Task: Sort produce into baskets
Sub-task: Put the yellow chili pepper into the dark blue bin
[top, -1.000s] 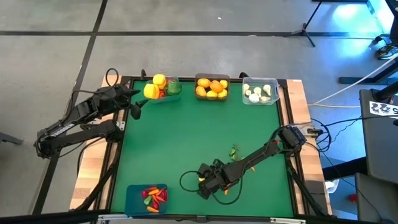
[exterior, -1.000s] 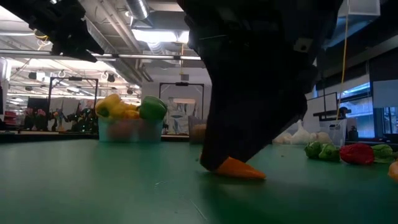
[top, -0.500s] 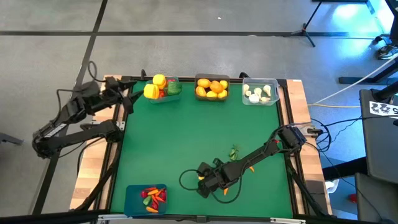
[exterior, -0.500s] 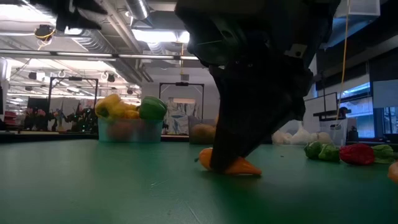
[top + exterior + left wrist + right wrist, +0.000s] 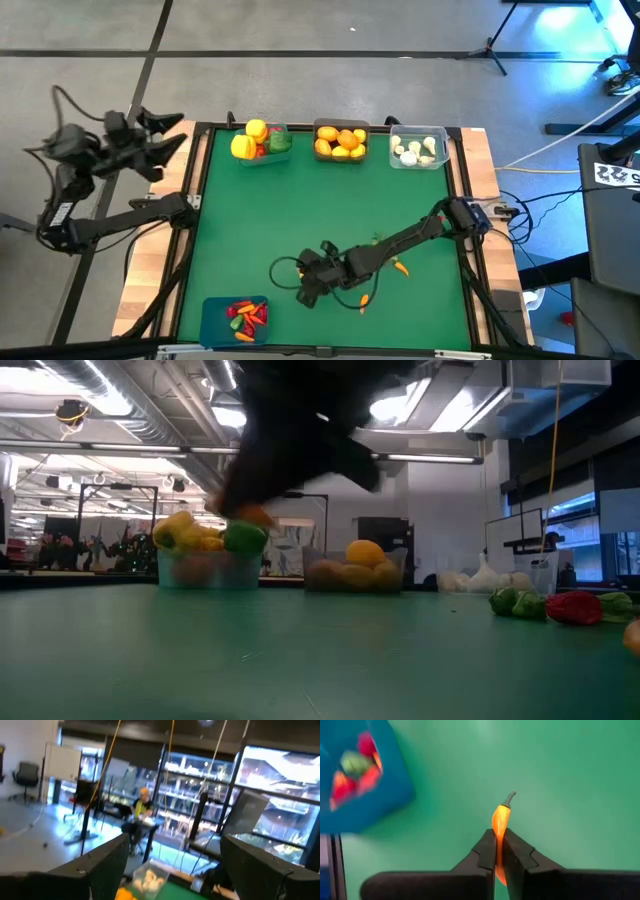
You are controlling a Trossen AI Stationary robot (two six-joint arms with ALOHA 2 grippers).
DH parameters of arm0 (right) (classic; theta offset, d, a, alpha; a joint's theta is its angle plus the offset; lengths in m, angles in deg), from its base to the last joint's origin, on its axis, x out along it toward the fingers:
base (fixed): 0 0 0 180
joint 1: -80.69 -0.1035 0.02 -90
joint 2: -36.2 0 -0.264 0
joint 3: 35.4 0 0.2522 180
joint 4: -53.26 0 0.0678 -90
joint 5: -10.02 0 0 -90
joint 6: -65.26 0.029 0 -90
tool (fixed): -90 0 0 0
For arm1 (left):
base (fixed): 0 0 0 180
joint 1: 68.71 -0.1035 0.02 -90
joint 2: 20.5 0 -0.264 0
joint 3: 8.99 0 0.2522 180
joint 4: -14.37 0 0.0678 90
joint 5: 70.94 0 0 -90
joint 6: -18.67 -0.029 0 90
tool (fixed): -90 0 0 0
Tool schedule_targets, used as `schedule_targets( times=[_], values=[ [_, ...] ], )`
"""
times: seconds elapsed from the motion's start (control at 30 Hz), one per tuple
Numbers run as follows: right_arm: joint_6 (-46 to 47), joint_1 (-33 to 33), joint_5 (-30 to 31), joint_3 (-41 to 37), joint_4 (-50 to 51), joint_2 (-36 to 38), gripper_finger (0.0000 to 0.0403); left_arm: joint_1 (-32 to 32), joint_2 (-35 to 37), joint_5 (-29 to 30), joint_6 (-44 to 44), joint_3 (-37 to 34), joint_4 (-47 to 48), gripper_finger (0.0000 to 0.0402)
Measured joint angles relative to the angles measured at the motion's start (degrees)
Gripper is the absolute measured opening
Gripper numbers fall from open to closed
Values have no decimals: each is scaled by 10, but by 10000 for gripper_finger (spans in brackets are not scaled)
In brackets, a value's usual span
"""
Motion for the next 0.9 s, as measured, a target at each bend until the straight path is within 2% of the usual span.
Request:
schedule_targets(
  times=[0.1,0.2,0.4,0.53,0.7,0.9],
  values=[
    [-68,22,18,13,-55,0,16,0,0,-4,-17,25,0,308],
    [-114,47,4,15,-144,0,15,0,0,-5,-20,42,2,308],
    [-162,78,-28,16,-329,-11,15,0,2,-5,-21,61,39,308],
    [-173,76,-48,16,-384,-19,15,0,9,-5,-3,62,75,308],
    [-190,66,-53,65,-387,-47,15,0,21,-5,4,62,93,308],
    [-245,47,-78,233,-314,-146,15,0,30,-4,18,62,90,308]
  ],
)
